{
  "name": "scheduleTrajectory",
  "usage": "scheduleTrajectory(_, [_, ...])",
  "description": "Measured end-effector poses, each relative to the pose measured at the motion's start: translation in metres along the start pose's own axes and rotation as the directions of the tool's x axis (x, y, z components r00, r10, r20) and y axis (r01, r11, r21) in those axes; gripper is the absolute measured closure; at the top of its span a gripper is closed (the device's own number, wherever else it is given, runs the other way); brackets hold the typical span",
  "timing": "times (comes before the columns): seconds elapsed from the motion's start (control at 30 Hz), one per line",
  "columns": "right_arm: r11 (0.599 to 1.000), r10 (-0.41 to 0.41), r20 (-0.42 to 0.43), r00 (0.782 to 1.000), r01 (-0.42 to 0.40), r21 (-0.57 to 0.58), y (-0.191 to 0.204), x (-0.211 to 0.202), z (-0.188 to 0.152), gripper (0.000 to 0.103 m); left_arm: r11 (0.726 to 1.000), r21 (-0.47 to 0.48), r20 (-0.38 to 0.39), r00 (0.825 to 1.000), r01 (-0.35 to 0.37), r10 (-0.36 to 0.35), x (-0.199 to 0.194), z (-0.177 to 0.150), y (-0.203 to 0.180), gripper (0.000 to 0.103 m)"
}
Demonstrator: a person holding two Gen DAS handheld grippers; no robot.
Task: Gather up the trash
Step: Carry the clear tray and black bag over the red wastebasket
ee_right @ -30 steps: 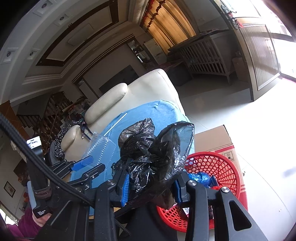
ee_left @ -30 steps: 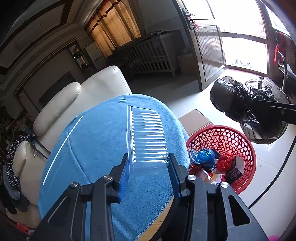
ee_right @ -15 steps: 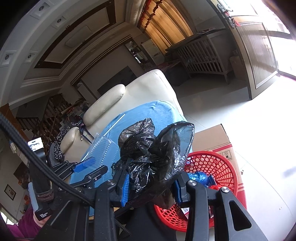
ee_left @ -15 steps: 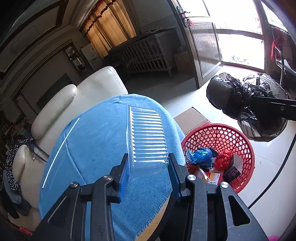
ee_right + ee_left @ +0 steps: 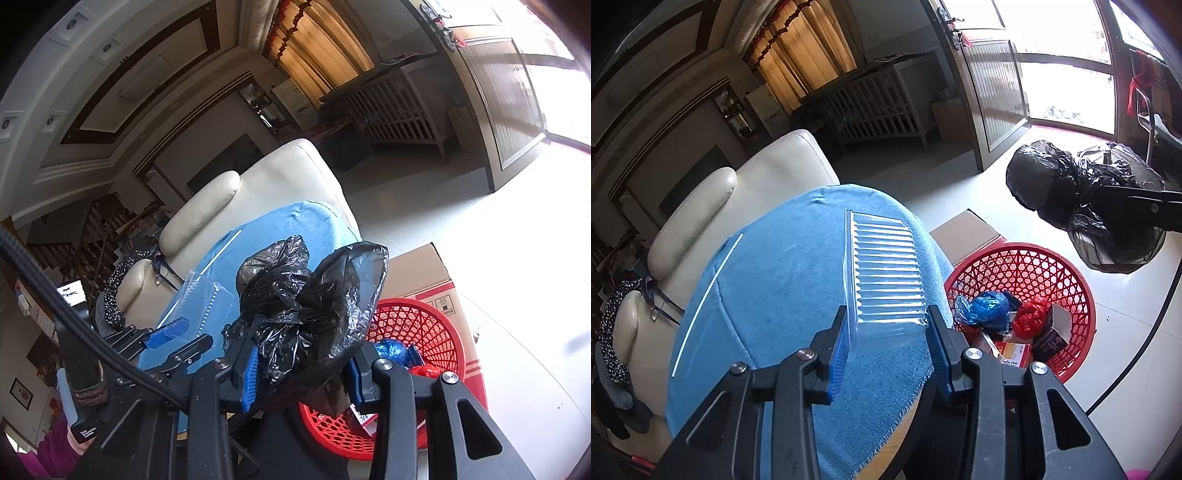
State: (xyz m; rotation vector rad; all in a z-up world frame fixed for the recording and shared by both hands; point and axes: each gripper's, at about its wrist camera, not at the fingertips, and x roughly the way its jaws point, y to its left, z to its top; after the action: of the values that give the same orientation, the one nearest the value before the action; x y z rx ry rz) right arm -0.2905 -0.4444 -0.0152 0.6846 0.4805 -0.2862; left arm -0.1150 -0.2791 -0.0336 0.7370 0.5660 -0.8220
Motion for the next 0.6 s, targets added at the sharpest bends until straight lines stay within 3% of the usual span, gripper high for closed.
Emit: scheduleTrajectory(0.6, [1.000,-0.005,0.004,1.000,0.005,0.010,-0.0046,-0.0036,-0.0021,0.063,1.000,0.016,0.000,1.000,0.010,-0.010,0.0006,0.0029,-0.0069,0.061])
